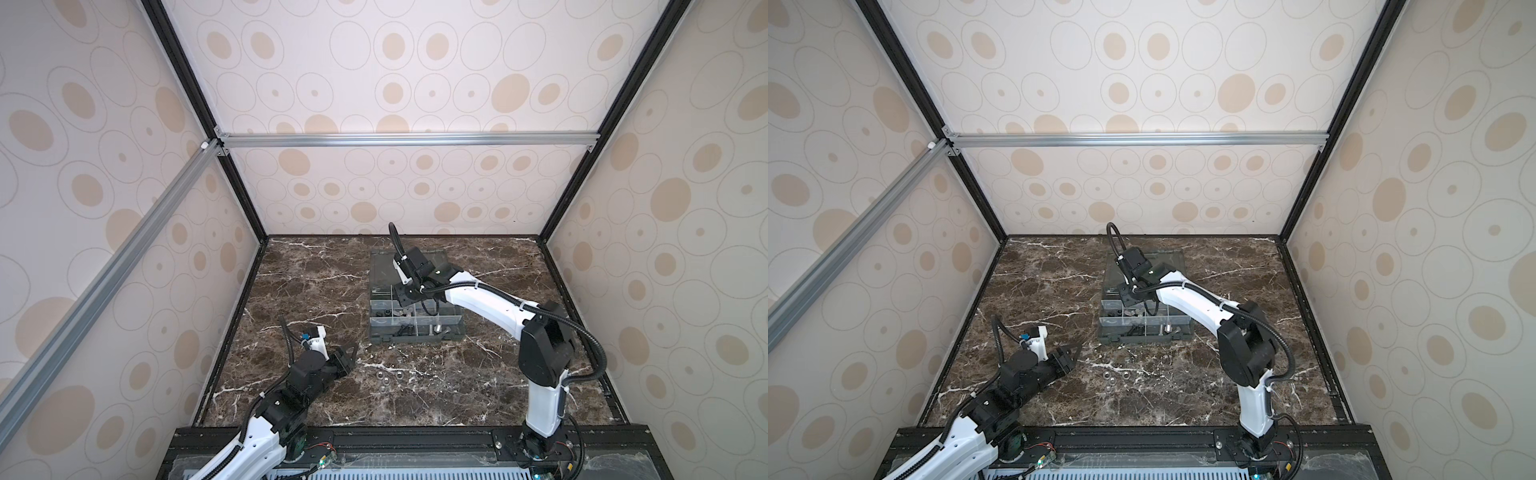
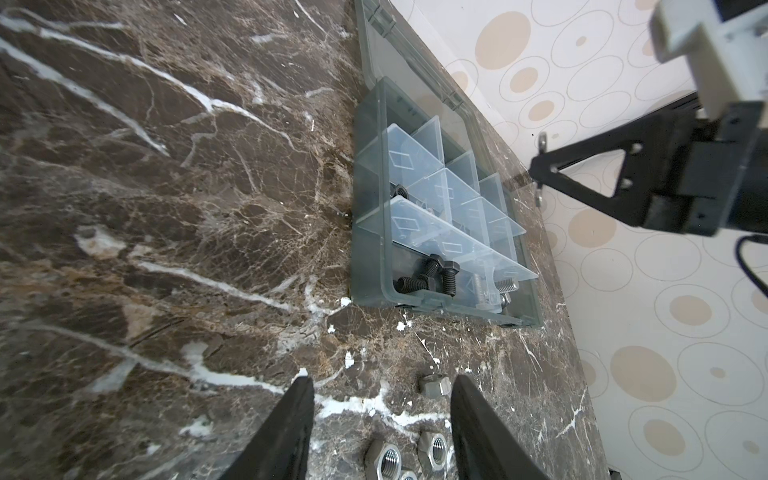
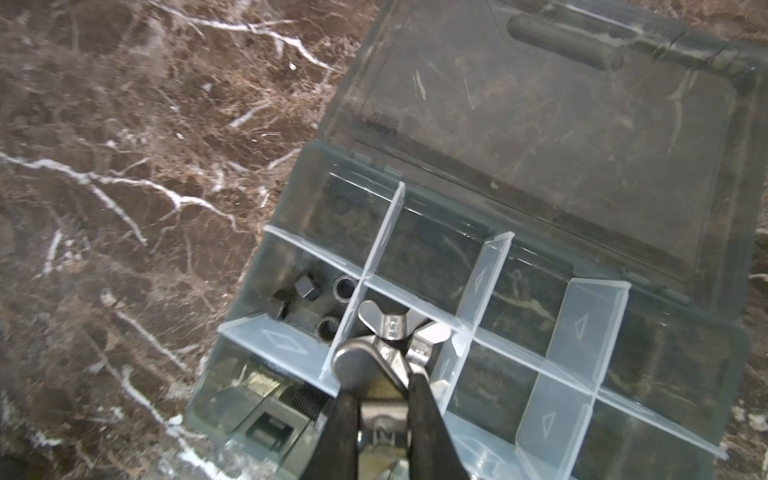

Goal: Sort the screws and nuts into containers
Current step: 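Lift the wing nut with the right gripper over the wing-nut compartment, then open the right gripper to drop the wing nut into the compartment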

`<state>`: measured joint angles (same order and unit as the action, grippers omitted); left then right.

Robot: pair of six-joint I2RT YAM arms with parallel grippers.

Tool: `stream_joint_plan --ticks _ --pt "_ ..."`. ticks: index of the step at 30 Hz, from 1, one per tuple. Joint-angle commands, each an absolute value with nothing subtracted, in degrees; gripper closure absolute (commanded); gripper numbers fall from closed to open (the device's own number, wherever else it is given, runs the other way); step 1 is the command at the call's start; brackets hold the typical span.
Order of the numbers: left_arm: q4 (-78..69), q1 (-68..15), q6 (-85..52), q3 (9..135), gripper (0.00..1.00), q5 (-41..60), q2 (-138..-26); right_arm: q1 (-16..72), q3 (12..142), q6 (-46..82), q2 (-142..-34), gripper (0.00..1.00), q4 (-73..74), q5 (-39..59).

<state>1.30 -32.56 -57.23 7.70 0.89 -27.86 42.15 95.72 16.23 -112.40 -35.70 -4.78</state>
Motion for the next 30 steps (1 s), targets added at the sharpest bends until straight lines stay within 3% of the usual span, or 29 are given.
stream_joint_plan --ticks 1,6,15,30 --pt "0.6 -32.2 -57.9 7.6 0.46 0.9 -27.8 42.1 98.6 14.6 -116.2 0.86 -38.8 -4.3" --pt "0.9 -32.1 -58.2 7.7 0.47 1.1 -27.7 42.0 100.0 14.8 -118.8 0.81 -39.3 -4.3" --pt "0.3 -32.1 -58.4 7.7 0.47 1.3 -27.8 42.0 98.8 15.0 -116.3 0.55 -40.1 -3.7" --pt "0.0 -32.2 -58.5 7.7 0.46 2.0 -28.3 42.0 82.8 17.6 -100.2 0.50 -35.2 -2.0"
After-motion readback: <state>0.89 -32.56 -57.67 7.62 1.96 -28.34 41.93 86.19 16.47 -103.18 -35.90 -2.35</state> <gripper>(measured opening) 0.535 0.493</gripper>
